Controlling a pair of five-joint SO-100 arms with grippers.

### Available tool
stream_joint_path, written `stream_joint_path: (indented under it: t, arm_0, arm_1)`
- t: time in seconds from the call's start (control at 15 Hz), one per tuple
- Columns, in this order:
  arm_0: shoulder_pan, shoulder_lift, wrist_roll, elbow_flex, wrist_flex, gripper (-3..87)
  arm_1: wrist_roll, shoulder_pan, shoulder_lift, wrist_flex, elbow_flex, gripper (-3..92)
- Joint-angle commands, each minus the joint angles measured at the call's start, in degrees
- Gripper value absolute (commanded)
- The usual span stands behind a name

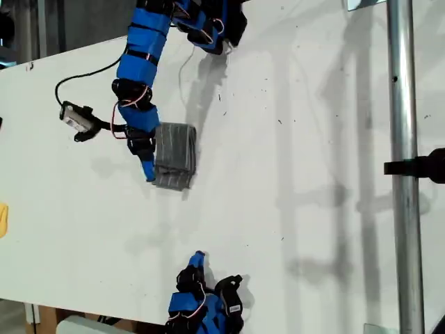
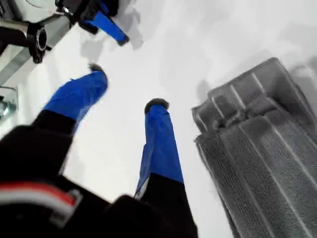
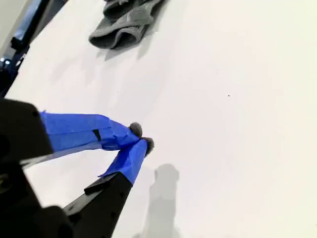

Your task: Grasp corners of a towel and fold twice.

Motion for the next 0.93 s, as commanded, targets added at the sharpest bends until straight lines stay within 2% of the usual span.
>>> stream_joint_path:
  t: [0.0, 0.07, 0.13, 0.2, 0.33, 0.47, 0.53, 0.67, 0.73, 0.8, 0.87]
  arm_0:
    - [1.49, 0.35, -4.83, 0.35, 1.93, -0.4]
    - [1.67, 0.35, -8.35, 0.44, 3.43, 0.0]
    - [1.76, 0.26, -14.24, 0.44, 4.83, -0.2]
    - [2.55, 0.26, -11.95, 0.44, 4.83, -2.6]
    - [6.59, 0.26, -9.40, 0.44, 4.83, -2.6]
    - [8.70, 0.26, 0.18, 0.35, 4.83, -2.4]
    - [8.79, 0.26, 10.28, 0.35, 4.83, -2.4]
    - [8.61, 0.26, 10.90, 0.35, 4.83, -2.4]
    - [8.44, 0.26, 17.58, 0.35, 4.83, -2.4]
    - [8.44, 0.26, 29.18, 0.35, 4.92, -2.4]
    - [8.61, 0.26, 31.64, 0.44, 4.66, -2.6]
  arm_1:
    - [-0.62, 3.87, 15.64, 3.69, 11.69, 14.4]
    - [-0.09, 4.57, 22.15, 6.68, 19.78, 5.7]
    - [0.18, 4.75, 29.44, 9.76, 28.39, 3.0]
    - [1.49, 3.87, 37.18, 11.78, 37.09, -0.3]
    - [3.96, 0.97, 49.04, 15.12, 50.98, -0.3]
    - [7.82, -0.18, 56.16, 17.05, 61.70, -0.3]
    - [10.02, -0.18, 59.24, 18.98, 64.95, -0.3]
    - [13.54, 0.00, 68.29, 20.83, 73.04, 0.6]
    - [18.63, 0.18, 77.52, 26.28, 75.15, 2.0]
    - [18.98, 1.23, 89.91, 35.42, 75.67, 3.5]
    - [18.90, 1.67, 88.07, 36.30, 72.69, 4.3]
